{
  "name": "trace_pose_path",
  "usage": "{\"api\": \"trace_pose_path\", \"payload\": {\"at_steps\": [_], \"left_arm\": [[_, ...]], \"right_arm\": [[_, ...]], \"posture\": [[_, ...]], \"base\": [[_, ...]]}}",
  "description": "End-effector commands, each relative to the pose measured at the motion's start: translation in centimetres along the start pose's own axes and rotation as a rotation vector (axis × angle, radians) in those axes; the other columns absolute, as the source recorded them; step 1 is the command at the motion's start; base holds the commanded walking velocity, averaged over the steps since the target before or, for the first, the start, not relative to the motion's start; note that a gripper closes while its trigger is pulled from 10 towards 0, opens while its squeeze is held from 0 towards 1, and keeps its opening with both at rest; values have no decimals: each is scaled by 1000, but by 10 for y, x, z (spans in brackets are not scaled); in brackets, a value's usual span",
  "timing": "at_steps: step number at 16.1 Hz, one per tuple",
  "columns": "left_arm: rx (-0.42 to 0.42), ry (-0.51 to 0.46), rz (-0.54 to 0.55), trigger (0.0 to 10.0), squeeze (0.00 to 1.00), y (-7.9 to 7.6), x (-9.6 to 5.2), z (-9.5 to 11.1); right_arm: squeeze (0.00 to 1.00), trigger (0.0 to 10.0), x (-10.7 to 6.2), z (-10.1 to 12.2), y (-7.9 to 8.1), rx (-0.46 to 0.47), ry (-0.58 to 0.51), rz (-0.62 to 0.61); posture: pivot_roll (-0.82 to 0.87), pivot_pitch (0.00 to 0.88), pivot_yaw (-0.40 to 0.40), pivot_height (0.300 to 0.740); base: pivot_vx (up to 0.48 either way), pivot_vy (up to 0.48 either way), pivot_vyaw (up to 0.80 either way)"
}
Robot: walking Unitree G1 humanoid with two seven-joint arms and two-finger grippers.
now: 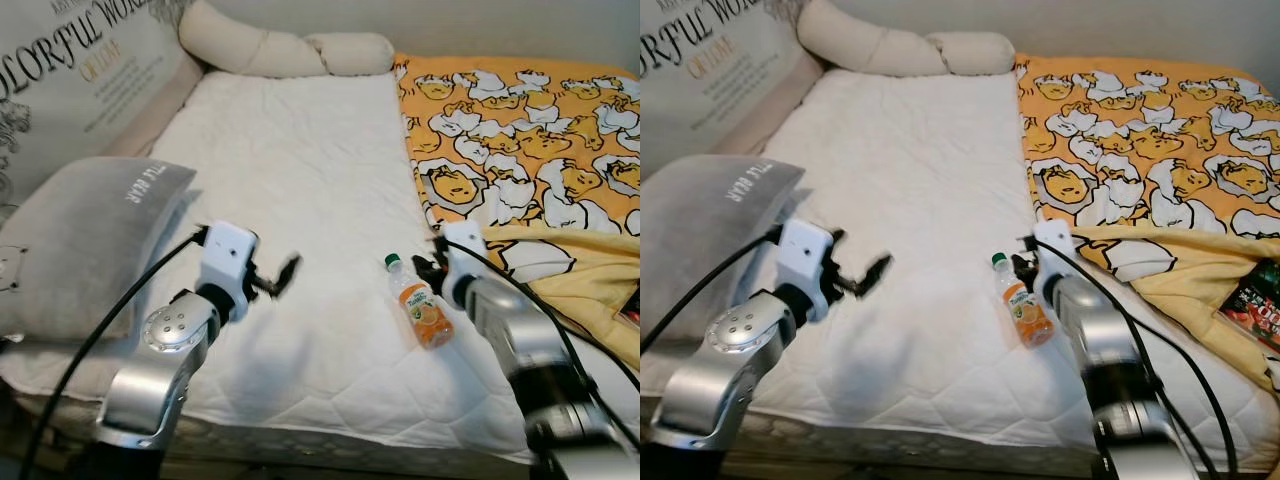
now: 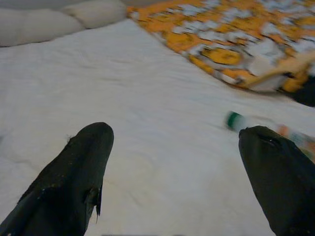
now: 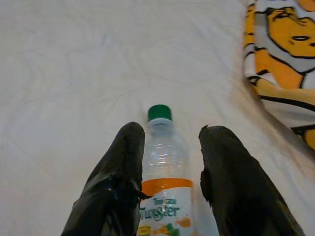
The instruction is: Clean up the room
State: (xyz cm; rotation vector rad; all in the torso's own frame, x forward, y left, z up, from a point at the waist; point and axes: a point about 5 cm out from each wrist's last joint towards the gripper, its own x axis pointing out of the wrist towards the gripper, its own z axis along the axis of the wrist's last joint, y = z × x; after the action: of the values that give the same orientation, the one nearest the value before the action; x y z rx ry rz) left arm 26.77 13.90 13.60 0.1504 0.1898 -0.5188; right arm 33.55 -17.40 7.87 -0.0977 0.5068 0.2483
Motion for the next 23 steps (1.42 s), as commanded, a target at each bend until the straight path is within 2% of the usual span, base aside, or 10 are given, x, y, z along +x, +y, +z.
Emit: {"api": "trace_pose_path", "payload": {"at_steps": [1, 3, 5, 8, 11, 17, 19, 21, 22, 23], "left_arm": [[5, 14, -61, 10000, 0, -4, -2, 2], [89, 83, -195, 10000, 0, -2, -11, 4], [129, 124, -259, 10000, 0, 1, -18, 8], [153, 162, -287, 10000, 0, 5, -26, 10], [160, 200, -313, 10000, 0, 0, -33, 4], [165, 233, -336, 10000, 0, -5, -41, 4], [167, 243, -338, 10000, 0, -6, -43, 3], [167, 245, -338, 10000, 0, -7, -44, 3], [167, 245, -337, 10000, 0, -7, -44, 3], [168, 246, -335, 10000, 0, -7, -44, 3]], "right_arm": [[0, 10000, 5, 0, 2, -21, 25, 9], [0, 10000, 18, 5, 1, -35, 111, -8], [0, 10000, 22, 7, -4, -65, 156, -62], [0, 10000, 23, -1, -8, -41, 230, -83], [0, 10000, 19, -27, -10, -13, 334, -110], [0, 10000, 12, -59, -12, -24, 447, -174], [0, 10000, 10, -65, -13, -28, 470, -185], [0, 10000, 11, -62, -15, 0, 437, -195], [784, 10000, 13, -56, -14, 29, 391, -190], [1000, 10000, 14, -53, -14, 26, 376, -186]], "posture": [[41, 0, 36, 740], [84, 0, 40, 740], [121, 0, 39, 740], [141, 0, 42, 740], [157, 0, 38, 740], [185, 0, 45, 740], [192, 0, 45, 740], [196, 0, 42, 740], [195, 0, 42, 740], [195, 0, 41, 740]], "base": [[0, 0, 0], [0, 0, 0], [0, 0, 0], [0, 0, 0], [0, 0, 0], [0, 0, 0], [0, 0, 0], [0, 0, 0], [0, 0, 0], [0, 0, 0]]}}
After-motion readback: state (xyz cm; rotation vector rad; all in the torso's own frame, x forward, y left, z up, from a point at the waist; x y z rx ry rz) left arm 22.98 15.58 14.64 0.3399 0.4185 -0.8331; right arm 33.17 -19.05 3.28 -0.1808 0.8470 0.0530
